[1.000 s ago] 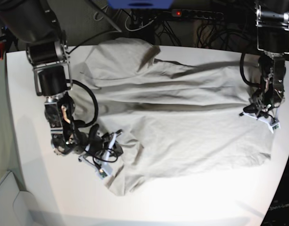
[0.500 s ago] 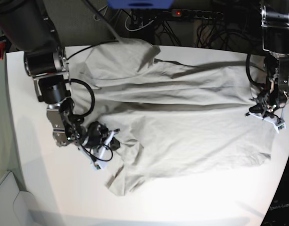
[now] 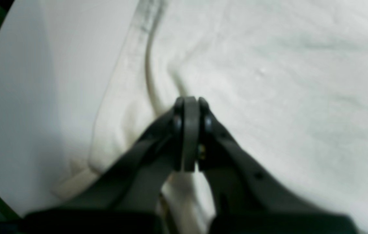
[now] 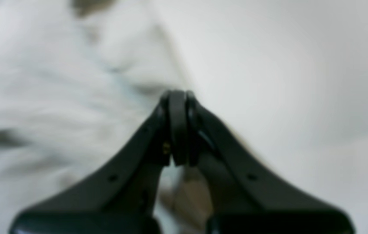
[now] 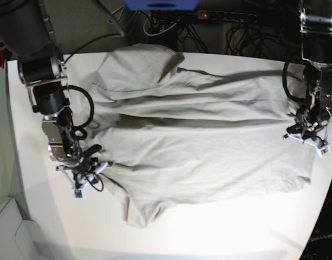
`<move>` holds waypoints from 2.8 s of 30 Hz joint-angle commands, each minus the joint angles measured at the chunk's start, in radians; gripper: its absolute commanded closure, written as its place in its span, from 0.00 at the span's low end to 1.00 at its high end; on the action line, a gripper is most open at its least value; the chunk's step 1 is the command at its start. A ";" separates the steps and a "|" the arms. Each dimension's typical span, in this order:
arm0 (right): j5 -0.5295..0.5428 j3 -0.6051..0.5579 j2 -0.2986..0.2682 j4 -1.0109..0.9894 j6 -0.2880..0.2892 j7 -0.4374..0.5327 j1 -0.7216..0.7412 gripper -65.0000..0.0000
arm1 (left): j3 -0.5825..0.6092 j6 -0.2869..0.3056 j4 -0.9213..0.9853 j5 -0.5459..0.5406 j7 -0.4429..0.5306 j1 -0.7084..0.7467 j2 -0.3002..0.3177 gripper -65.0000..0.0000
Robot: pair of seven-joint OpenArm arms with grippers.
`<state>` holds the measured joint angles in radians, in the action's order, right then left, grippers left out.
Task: Layout the t-shirt on the table in an organized manner, then fold the t-shirt properly
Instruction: 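Move the right gripper onto the shirt body and grasp the fabric, then pull the fabric with the right gripper away from the left gripper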
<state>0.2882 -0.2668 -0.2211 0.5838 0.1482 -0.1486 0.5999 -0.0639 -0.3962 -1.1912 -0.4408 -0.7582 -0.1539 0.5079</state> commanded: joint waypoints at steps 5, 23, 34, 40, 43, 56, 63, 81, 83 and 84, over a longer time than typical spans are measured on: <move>0.007 0.004 -0.027 0.017 -0.275 0.074 0.033 1.00 | -0.007 -0.017 -0.013 0.007 0.010 -0.008 0.015 0.99; 0.010 0.004 0.047 0.384 0.027 -0.088 -0.094 1.00 | -0.007 -0.017 -0.201 -0.002 -0.002 0.003 -0.038 0.99; 0.009 -0.019 0.018 0.420 0.090 -0.194 -0.214 1.00 | 0.003 -0.017 -0.063 0.007 0.009 -0.074 -0.116 0.99; 0.009 -0.042 -0.056 0.565 0.144 -0.340 -0.292 1.00 | 0.002 -0.017 -0.031 0.007 0.010 -0.086 -0.116 0.99; 0.009 -0.062 -0.091 0.634 0.144 -0.403 -0.343 1.00 | 0.002 -0.017 -0.028 0.007 0.012 -0.095 -0.116 0.99; 0.009 -0.153 -0.255 0.893 0.144 -0.489 -0.602 1.00 | 0.003 -0.017 -0.019 0.009 0.012 -0.095 -0.116 0.99; 0.010 -0.110 -0.309 1.083 0.146 -0.512 -0.680 1.00 | 0.005 -0.017 0.017 0.006 -0.001 -0.057 -0.117 0.99; 0.010 0.008 -0.064 0.925 0.193 -0.563 -0.413 1.00 | -0.006 -0.017 -0.106 0.006 0.010 0.172 -0.111 0.99; 0.010 0.010 -0.027 0.859 0.248 -0.561 -0.374 1.00 | -0.006 -0.017 -0.106 0.006 0.010 0.172 -0.111 0.99; 0.009 0.011 -0.010 0.821 0.268 -0.560 -0.354 1.00 | -0.006 -0.017 -0.106 0.006 0.010 0.169 -0.111 0.99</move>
<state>0.2913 -0.2615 -0.2260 1.3903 0.3992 -0.7300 0.2184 -0.0711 -0.3931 -1.3048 -0.4149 -0.6720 0.0048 0.3927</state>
